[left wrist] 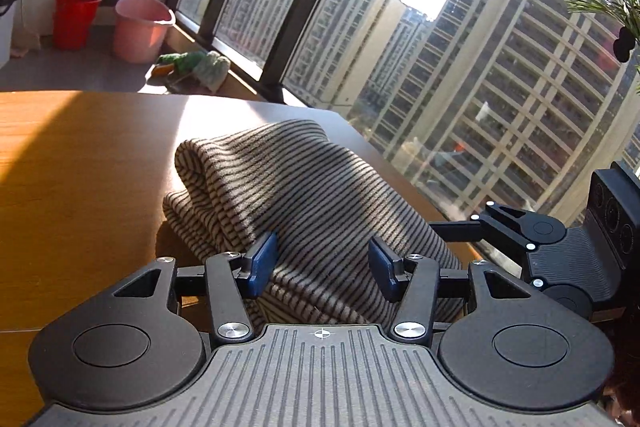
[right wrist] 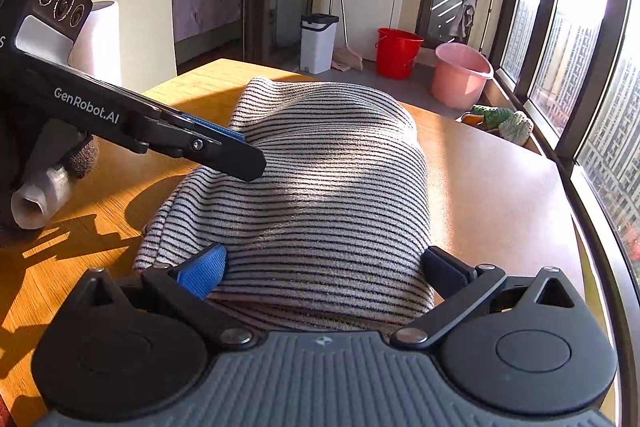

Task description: Fold clothes

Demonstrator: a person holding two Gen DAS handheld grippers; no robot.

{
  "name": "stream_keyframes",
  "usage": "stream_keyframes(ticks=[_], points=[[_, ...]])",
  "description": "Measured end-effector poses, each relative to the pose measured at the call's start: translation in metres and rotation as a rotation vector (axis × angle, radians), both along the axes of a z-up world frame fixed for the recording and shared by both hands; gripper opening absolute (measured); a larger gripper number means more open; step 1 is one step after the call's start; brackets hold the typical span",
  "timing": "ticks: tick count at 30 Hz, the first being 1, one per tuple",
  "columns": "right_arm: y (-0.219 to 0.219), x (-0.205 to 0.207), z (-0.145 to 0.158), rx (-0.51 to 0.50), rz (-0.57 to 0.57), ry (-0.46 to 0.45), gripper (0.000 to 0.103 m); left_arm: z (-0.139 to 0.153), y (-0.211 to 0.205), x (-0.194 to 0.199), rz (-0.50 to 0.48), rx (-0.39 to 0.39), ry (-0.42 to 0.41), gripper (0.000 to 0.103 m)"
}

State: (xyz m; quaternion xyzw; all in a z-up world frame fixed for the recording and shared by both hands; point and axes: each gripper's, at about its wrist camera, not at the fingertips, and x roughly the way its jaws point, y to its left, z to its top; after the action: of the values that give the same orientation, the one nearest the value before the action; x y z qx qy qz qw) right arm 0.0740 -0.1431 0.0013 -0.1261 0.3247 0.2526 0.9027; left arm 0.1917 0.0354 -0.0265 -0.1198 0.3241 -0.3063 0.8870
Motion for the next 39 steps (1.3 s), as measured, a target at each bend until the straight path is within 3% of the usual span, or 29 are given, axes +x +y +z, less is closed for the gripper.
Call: stream_keyframes(ticks=[2,6,9,12,14,17,19,20,21,24,28,31,36,39], points=[[-0.011,0.006,0.017,0.057,0.019,0.010,0.103,-0.001,0.003,-0.004,-0.003,0.008,-0.008,0.056],[-0.032,0.039,0.057,0.194,-0.070,-0.013,0.103,-0.002,0.005,-0.009,-0.006,0.014,-0.013,0.056],[-0.026,0.090,0.060,0.161,-0.199,-0.020,0.103,-0.002,0.006,-0.010,0.000,0.018,-0.013,0.056],[0.001,0.141,0.017,-0.040,-0.227,0.127,0.103,-0.003,0.007,-0.012,0.008,0.020,-0.013,0.056],[0.011,0.148,-0.007,-0.059,-0.224,0.126,0.103,-0.003,0.009,-0.013,0.012,0.018,-0.012,0.056],[0.002,0.134,0.005,0.012,-0.222,0.063,0.103,-0.004,0.012,-0.013,0.011,0.004,-0.007,0.056],[-0.018,0.113,0.015,0.117,-0.210,0.045,0.103,-0.001,0.020,-0.017,0.049,-0.050,0.027,0.056],[-0.031,0.102,0.019,0.183,-0.203,0.050,0.103,0.001,0.025,-0.019,0.069,-0.080,0.045,0.060],[-0.044,0.093,0.020,0.245,-0.198,0.069,0.103,0.002,0.029,-0.022,0.089,-0.109,0.063,0.075],[-0.078,0.069,0.012,0.371,-0.195,0.124,0.103,0.001,0.036,-0.026,0.109,-0.196,0.130,0.079],[-0.088,0.067,-0.005,0.413,-0.192,0.159,0.103,-0.009,0.022,-0.014,0.181,-0.162,0.235,0.080],[-0.091,0.068,-0.017,0.443,-0.179,0.188,0.103,-0.019,0.019,-0.008,0.225,-0.182,0.316,0.082],[-0.088,0.068,-0.029,0.488,-0.120,0.234,0.103,-0.021,0.008,-0.007,0.184,-0.155,0.309,0.081],[-0.066,0.065,-0.035,0.487,-0.068,0.272,0.089,-0.022,0.014,-0.004,0.181,-0.159,0.311,0.069]])
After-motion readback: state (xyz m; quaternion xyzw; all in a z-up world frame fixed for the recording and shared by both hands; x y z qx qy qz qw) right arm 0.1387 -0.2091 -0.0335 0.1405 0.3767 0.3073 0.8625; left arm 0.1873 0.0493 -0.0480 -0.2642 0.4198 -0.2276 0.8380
